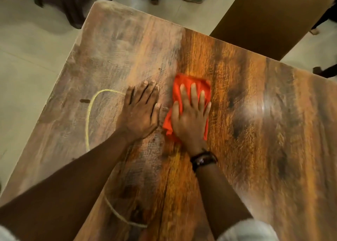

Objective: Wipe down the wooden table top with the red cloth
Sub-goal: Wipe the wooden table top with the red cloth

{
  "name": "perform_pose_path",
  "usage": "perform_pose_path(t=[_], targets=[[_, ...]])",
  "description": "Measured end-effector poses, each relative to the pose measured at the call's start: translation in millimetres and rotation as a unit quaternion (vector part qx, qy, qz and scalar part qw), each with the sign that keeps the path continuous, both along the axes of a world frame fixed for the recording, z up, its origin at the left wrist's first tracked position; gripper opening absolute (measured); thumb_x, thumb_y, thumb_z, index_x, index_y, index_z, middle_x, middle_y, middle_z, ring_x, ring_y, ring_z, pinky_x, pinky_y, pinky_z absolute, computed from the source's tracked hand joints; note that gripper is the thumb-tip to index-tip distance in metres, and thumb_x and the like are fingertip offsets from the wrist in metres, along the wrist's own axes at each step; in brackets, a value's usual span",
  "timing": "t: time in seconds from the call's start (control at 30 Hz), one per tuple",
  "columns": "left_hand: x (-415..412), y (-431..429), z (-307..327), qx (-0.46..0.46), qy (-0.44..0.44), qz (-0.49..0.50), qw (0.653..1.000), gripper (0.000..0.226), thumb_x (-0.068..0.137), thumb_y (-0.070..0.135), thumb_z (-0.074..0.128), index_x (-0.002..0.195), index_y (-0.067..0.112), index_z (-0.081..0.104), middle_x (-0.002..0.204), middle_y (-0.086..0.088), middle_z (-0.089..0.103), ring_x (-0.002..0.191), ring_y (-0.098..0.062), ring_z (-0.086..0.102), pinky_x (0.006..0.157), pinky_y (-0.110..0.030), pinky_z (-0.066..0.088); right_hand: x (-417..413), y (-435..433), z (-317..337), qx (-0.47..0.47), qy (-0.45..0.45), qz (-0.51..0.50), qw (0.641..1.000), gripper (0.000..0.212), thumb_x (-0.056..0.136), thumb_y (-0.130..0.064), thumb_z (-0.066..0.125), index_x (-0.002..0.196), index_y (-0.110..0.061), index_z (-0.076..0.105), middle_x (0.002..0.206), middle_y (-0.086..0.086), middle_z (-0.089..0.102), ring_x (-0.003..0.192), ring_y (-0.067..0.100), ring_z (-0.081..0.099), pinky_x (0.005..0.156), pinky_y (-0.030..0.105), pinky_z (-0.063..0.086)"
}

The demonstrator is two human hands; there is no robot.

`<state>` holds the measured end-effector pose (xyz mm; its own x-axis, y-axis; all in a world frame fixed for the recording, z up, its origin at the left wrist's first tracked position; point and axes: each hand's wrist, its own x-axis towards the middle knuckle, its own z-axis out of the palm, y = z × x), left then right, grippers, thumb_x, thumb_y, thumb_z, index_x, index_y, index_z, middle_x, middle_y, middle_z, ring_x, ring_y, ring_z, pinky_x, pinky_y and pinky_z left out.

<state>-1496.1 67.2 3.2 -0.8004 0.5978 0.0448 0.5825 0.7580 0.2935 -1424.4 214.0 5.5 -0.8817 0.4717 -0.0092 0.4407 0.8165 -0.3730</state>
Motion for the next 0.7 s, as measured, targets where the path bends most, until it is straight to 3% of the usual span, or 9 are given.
perform_pose_path(t=[0.2, 0.33, 0.5, 0.6, 0.7], targets=[[-2, 1, -4, 0.004, 0.006, 0.01, 1.0, 0.057, 0.104, 0.039, 0.024, 0.154, 0.014, 0.036, 0.162, -0.003, 0.031, 0.153, -0.019, 0.018, 0.124, -0.049, 0.008, -155, 75, 4, -0.002, -0.037, -0.009, 0.999, 0.057, 0.103, -0.045, 0.031, 0.158, -0.033, 0.021, 0.168, 0.001, 0.008, 0.155, 0.03, 0.002, 0.122, 0.056, -0.005], [0, 0, -4, 0.011, 0.01, 0.011, 1.0, 0.056, 0.104, 0.039, 0.025, 0.154, 0.015, 0.035, 0.162, -0.002, 0.032, 0.153, -0.018, 0.018, 0.124, -0.049, 0.009, -176, 83, 9, -0.01, -0.044, -0.012, 0.999, 0.057, 0.104, -0.043, 0.032, 0.158, -0.033, 0.019, 0.169, 0.0, 0.005, 0.155, 0.029, -0.001, 0.122, 0.053, -0.006], [1, 0, -1, 0.007, 0.004, 0.009, 1.0, 0.057, 0.103, 0.039, 0.024, 0.154, 0.014, 0.035, 0.162, -0.004, 0.032, 0.153, -0.02, 0.019, 0.124, -0.049, 0.008, -107, 47, 6, -0.022, -0.032, 0.003, 0.999, 0.057, 0.103, -0.043, 0.034, 0.158, -0.033, 0.021, 0.169, -0.001, 0.006, 0.155, 0.03, 0.001, 0.124, 0.052, -0.003], [2, -1, 0, 0.007, 0.006, 0.003, 1.0, 0.057, 0.103, 0.037, 0.025, 0.153, 0.012, 0.036, 0.161, -0.006, 0.034, 0.152, -0.022, 0.02, 0.123, -0.05, 0.009, -23, -1, 3, -0.005, 0.016, 0.005, 1.0, 0.059, 0.1, -0.045, 0.032, 0.157, -0.032, 0.028, 0.167, -0.001, 0.016, 0.154, 0.031, 0.01, 0.124, 0.054, 0.005], [2, -2, 1, 0.008, -0.006, 0.003, 1.0, 0.058, 0.103, 0.038, 0.024, 0.154, 0.012, 0.035, 0.162, -0.006, 0.031, 0.153, -0.023, 0.019, 0.123, -0.048, 0.007, 77, -58, 6, -0.019, 0.014, 0.002, 1.0, 0.058, 0.101, -0.044, 0.032, 0.157, -0.033, 0.026, 0.168, -0.003, 0.012, 0.156, 0.026, 0.004, 0.125, 0.052, 0.005]])
